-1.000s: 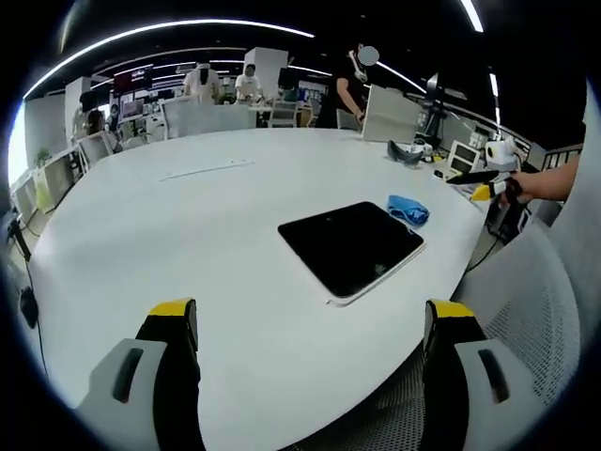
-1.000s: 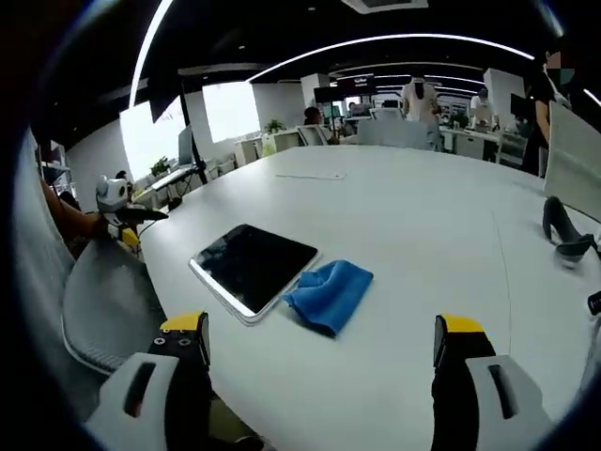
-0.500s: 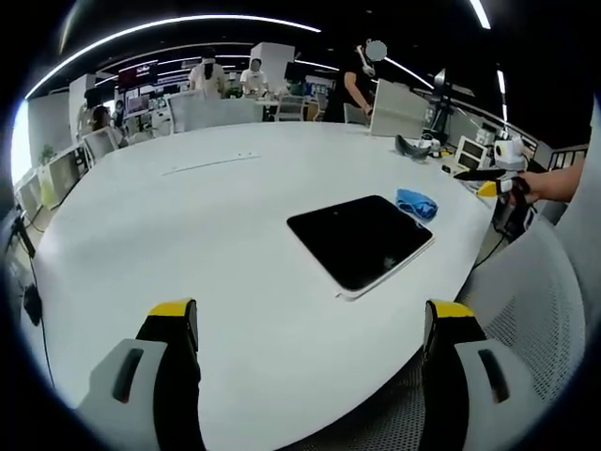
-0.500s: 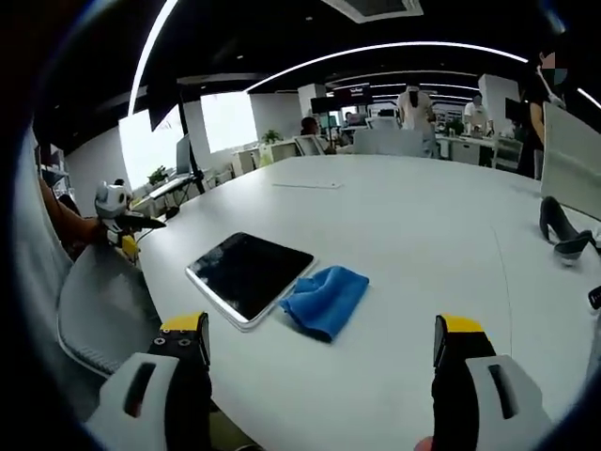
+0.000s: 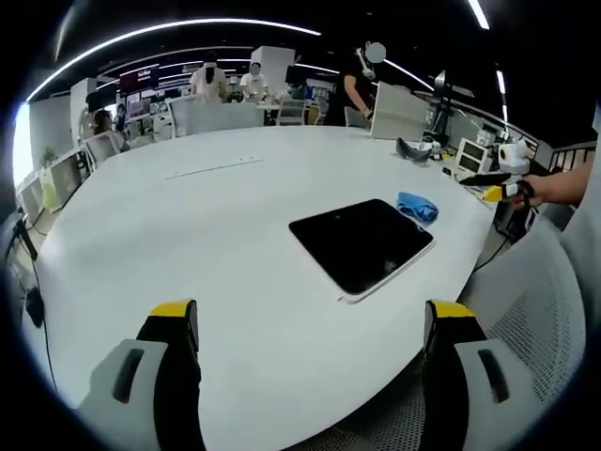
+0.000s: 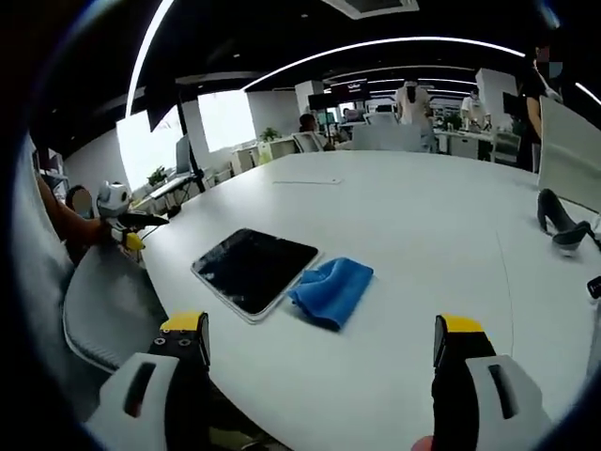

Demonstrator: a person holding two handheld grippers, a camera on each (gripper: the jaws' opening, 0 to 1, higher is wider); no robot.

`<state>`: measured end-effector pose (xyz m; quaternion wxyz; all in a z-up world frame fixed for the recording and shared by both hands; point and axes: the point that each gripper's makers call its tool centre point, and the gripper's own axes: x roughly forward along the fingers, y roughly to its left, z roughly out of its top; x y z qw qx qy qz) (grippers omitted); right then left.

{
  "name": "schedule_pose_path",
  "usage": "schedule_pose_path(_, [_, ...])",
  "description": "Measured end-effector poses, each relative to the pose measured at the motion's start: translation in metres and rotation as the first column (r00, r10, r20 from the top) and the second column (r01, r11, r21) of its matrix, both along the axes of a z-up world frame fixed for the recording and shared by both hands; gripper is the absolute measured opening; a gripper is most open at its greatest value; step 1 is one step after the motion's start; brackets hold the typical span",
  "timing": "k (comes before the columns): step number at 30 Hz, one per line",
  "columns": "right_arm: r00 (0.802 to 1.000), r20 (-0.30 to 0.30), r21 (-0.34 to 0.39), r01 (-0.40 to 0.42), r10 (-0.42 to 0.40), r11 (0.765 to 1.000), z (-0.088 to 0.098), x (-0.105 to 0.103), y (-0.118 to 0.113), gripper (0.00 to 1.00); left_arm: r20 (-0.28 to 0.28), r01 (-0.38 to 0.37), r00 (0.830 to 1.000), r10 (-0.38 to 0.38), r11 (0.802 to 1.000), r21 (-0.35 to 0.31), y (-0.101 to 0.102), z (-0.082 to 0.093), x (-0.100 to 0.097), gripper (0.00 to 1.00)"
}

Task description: Wipe the mirror surface with the cleaning cloth until all visible marks leave the cleaned area.

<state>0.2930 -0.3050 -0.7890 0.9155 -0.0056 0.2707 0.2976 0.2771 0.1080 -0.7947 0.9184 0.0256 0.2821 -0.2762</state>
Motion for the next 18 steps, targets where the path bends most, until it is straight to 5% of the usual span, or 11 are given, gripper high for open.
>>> schedule_pose_path(18, [0.996, 0.017, 0.028, 0.083, -0.084, 0.996, 0.003, -0.005, -0.013, 0.98, -0.003, 0.028, 1.0, -0.028, 1.0, 0.013, -0.005, -0.003, -0.003, 0.99])
